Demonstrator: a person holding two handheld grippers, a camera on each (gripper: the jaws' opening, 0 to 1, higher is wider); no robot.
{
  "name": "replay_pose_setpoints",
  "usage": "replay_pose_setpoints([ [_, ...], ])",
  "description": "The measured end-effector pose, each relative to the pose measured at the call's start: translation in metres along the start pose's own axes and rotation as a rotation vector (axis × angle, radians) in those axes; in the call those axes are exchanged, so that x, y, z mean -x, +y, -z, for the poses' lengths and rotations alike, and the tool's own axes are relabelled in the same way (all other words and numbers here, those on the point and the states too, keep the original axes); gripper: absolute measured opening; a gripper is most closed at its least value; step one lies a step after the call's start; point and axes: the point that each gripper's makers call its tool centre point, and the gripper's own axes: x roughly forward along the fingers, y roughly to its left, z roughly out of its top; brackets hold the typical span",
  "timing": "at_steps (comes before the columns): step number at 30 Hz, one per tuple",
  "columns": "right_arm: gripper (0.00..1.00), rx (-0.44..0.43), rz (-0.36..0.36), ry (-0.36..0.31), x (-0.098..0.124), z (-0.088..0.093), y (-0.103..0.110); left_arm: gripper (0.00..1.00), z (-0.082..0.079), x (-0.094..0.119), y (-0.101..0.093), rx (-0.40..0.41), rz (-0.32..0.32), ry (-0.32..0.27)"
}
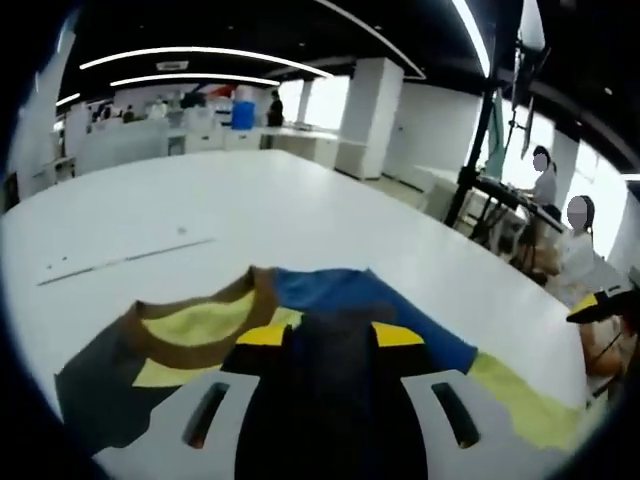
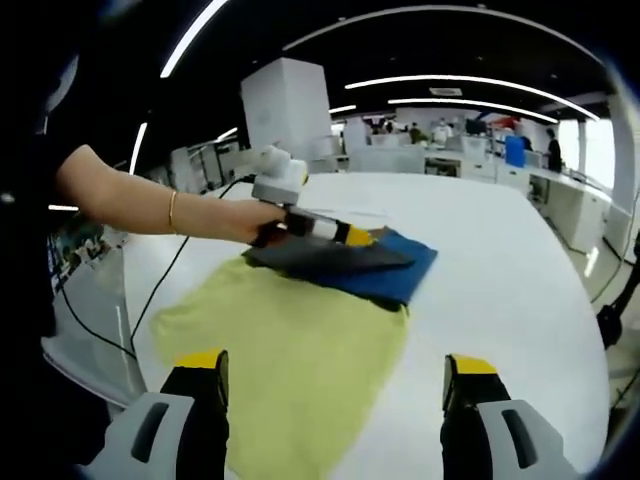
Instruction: Fold the garment on the visible template until the final outline fits inside the template.
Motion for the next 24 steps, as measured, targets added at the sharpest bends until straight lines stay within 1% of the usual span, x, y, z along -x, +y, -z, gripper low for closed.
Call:
replay_pose_setpoints([
  [4, 0.87, -0.012, 0.007, 0.006, -0.001, 0.005, -0.002, 0.21, 0.006, -0.008, 0.003, -0.001, -0.006, 0.017],
  [9, 0.86, -0.023, 0.02, 0.009, -0.001, 0.009, -0.006, 0.11, 0.017, -0.016, 0.004, 0.002, -0.002, 0.054],
  [10, 0.86, -0.025, 0.021, 0.009, -0.001, 0.01, -0.006, 0.09, 0.016, -0.016, 0.004, 0.005, -0.003, 0.052],
  [12, 0.86, -0.03, 0.023, 0.007, -0.002, 0.011, -0.007, 0.01, 0.014, -0.015, 0.001, 0.013, 0.004, 0.049],
  [13, 0.86, -0.031, 0.023, 0.007, -0.002, 0.011, -0.007, 0.02, 0.013, -0.013, -0.001, 0.009, 0.007, 0.047],
  [15, 0.86, -0.035, 0.023, 0.006, -0.003, 0.011, -0.006, 0.01, 0.01, -0.01, -0.005, -0.022, 0.006, 0.047],
  [17, 0.86, -0.034, 0.018, 0.006, -0.004, 0.011, -0.005, 0.01, 0.007, -0.008, -0.01, -0.024, 0.021, 0.042],
  [21, 0.86, -0.029, 0.011, -0.001, -0.004, 0.008, -0.003, 0.01, -0.003, 0.002, -0.028, -0.038, 0.059, 0.017],
  [24, 0.86, -0.028, 0.01, -0.008, -0.002, 0.006, -0.002, 0.01, -0.01, 0.011, -0.047, -0.041, 0.107, -0.01],
])
